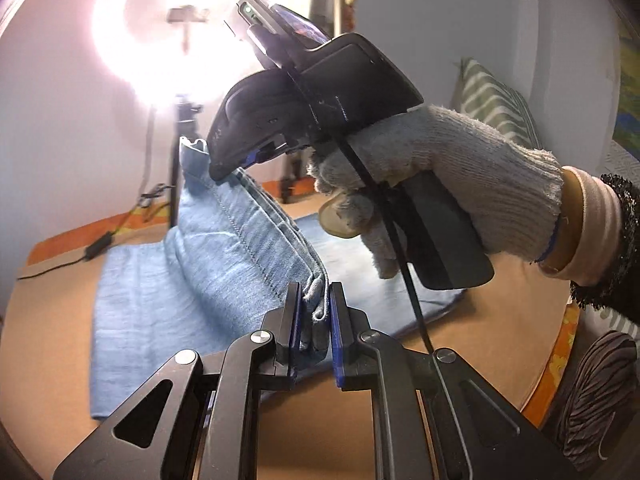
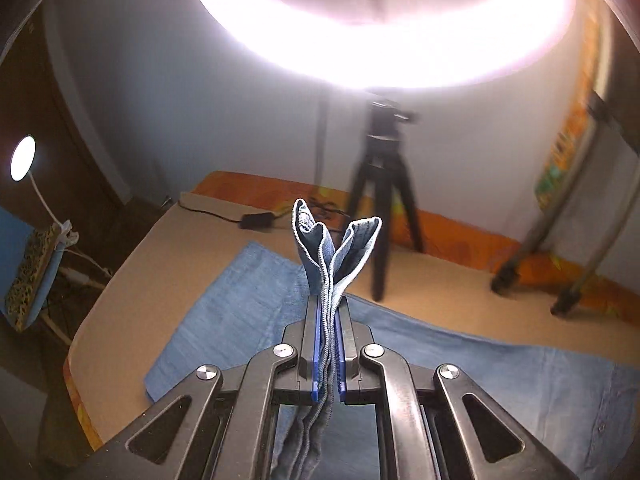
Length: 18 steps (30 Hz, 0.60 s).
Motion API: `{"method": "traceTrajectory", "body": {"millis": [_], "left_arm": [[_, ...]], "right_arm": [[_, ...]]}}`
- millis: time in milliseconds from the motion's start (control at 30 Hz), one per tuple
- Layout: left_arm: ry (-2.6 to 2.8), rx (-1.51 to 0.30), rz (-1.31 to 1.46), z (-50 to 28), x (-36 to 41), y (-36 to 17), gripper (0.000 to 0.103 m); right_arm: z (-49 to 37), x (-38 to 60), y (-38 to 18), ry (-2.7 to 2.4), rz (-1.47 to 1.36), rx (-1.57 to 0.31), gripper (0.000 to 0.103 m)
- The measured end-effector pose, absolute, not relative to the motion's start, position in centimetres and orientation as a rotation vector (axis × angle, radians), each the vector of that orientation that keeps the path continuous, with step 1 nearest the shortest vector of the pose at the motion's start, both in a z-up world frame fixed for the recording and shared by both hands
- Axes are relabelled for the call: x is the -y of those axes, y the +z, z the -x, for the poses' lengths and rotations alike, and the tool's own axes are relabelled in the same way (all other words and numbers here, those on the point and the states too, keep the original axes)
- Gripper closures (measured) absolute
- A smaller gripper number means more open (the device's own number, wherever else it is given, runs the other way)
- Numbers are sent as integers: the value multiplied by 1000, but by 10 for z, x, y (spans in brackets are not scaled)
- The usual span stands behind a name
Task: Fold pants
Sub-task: 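Lift the leg ends with both tools and fold them over toward the waistband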
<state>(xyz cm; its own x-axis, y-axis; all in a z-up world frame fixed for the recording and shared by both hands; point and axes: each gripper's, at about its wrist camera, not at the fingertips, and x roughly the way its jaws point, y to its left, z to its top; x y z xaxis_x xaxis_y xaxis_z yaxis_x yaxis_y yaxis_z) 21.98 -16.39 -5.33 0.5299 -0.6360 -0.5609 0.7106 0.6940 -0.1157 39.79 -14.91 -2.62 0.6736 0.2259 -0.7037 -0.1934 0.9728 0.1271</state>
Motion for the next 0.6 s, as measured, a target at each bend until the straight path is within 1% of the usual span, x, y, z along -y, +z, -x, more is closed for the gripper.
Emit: {"method": "traceTrajectory", "body": {"millis": [267, 600], "left_arm": [[-843, -643, -129, -217, 184, -64, 92], [-903, -643, -143, -214, 210, -62, 92]], "right_arm": [[-395, 204, -45, 230, -143, -814, 100], [-386, 262, -57, 215, -234, -820, 100]]}}
